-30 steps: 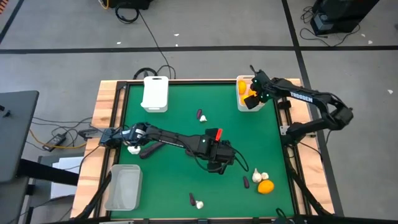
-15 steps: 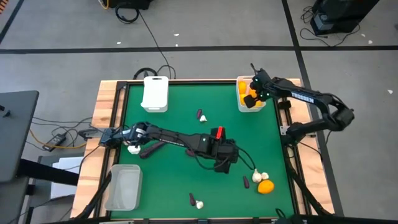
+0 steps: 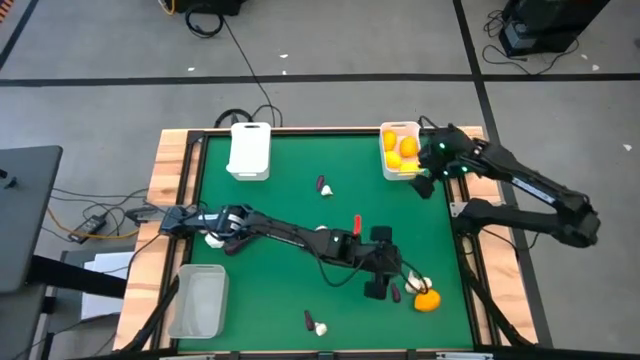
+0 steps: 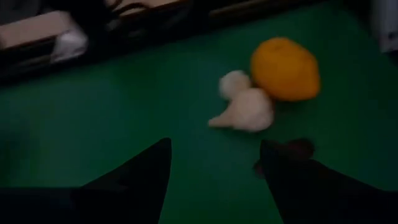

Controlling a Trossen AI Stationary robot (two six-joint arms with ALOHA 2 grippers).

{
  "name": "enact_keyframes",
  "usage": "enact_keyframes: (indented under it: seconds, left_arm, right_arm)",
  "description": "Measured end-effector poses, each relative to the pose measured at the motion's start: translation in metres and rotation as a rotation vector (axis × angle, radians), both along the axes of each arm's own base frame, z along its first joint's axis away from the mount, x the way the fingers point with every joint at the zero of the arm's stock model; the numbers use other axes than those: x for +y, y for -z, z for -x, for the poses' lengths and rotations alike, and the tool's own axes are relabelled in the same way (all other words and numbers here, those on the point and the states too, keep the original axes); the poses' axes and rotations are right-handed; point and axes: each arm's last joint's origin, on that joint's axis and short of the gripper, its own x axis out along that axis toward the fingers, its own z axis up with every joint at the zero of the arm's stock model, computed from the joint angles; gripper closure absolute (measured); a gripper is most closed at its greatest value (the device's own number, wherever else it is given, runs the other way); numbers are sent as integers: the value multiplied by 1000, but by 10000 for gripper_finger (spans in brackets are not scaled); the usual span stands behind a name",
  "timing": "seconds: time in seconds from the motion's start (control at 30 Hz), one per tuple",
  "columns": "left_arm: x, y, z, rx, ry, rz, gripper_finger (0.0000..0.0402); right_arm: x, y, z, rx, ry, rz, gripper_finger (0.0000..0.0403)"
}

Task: Sort produce into baskets
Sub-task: Put the lemon into the right white bin

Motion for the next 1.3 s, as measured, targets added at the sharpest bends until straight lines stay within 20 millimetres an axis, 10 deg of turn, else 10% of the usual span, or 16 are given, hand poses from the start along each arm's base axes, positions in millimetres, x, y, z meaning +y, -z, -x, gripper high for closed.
enact_keyframes:
  seconds: [0.6,0.97,1.3]
  left_arm:
    - [-37,70,-42,-563,102,330,149]
    - [-48,109,-40,-482,132,262,149]
    - [-42,68,-34,-372,47,178,149]
  right_arm:
    - [43,-14,25,-104,-23,-45,40]
    - [42,-13,24,-103,41,-78,40]
    - [53,-11,20,-95,-105,-158,47]
